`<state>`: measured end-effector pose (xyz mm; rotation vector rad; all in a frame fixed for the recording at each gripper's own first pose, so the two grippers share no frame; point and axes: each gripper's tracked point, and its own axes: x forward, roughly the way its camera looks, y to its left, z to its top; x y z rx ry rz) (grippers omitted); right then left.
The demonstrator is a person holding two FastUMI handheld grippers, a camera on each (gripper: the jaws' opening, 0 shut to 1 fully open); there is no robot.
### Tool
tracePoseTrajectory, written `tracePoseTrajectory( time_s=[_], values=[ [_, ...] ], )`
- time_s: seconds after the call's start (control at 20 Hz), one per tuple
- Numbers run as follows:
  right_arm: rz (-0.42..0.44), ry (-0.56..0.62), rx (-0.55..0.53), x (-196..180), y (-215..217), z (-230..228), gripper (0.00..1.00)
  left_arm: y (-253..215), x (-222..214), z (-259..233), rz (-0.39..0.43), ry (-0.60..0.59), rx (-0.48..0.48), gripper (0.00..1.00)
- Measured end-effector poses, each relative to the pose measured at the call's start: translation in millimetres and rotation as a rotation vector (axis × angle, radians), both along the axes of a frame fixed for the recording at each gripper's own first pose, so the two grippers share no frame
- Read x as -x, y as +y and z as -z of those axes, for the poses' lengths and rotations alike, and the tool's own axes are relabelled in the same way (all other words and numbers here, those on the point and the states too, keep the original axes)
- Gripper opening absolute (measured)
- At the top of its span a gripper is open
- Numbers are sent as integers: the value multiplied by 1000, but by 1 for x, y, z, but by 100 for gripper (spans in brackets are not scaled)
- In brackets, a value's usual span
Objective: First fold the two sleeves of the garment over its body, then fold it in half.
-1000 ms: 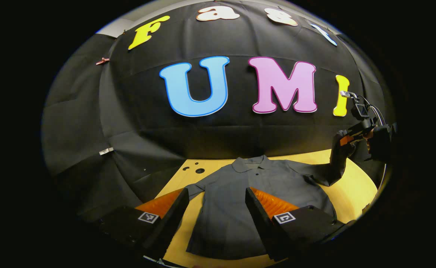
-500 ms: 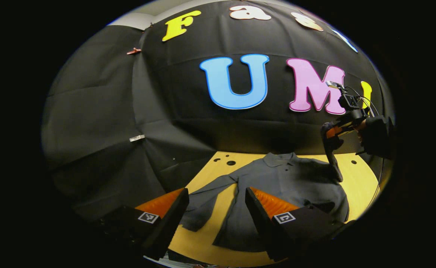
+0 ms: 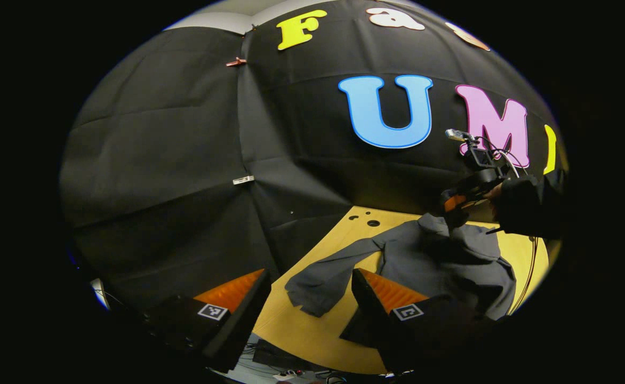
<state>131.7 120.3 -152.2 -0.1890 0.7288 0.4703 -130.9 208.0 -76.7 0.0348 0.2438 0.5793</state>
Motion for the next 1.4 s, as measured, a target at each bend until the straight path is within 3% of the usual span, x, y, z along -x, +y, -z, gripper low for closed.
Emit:
tracePoseTrajectory(
  time_s=[0.25, 0.45, 0.5, 0.65, 0.9, 1.2, 1.3, 1.35, 1.4],
  values=[
    [4, 89, 15, 4, 46, 50, 6, 7, 17, 8, -59, 13, 30, 96],
    [4, 131, -11, 10, 61, 62, 23, 10, 25, 21, -87, 21, 88, 96],
    [-9, 126, -30, 10, 65, 58, 46, 10, 27, 26, -93, 23, 105, 96],
    [-16, 87, -56, 14, 60, 36, 100, 14, 24, 29, -91, 19, 118, 96],
    [26, -27, -121, 22, 20, -26, 99, 31, 5, 39, -59, 23, 116, 96],
    [102, -217, -112, 47, -73, -99, 99, 74, -32, 85, -90, 39, 225, 93],
    [144, -259, -114, 57, -106, -118, 99, 90, -47, 103, -97, 58, 249, 96],
    [166, -277, -112, 63, -123, -126, 99, 96, -55, 111, -98, 72, 258, 93],
    [189, -289, -110, 71, -138, -134, 99, 102, -62, 120, -99, 85, 266, 97]
  ],
)
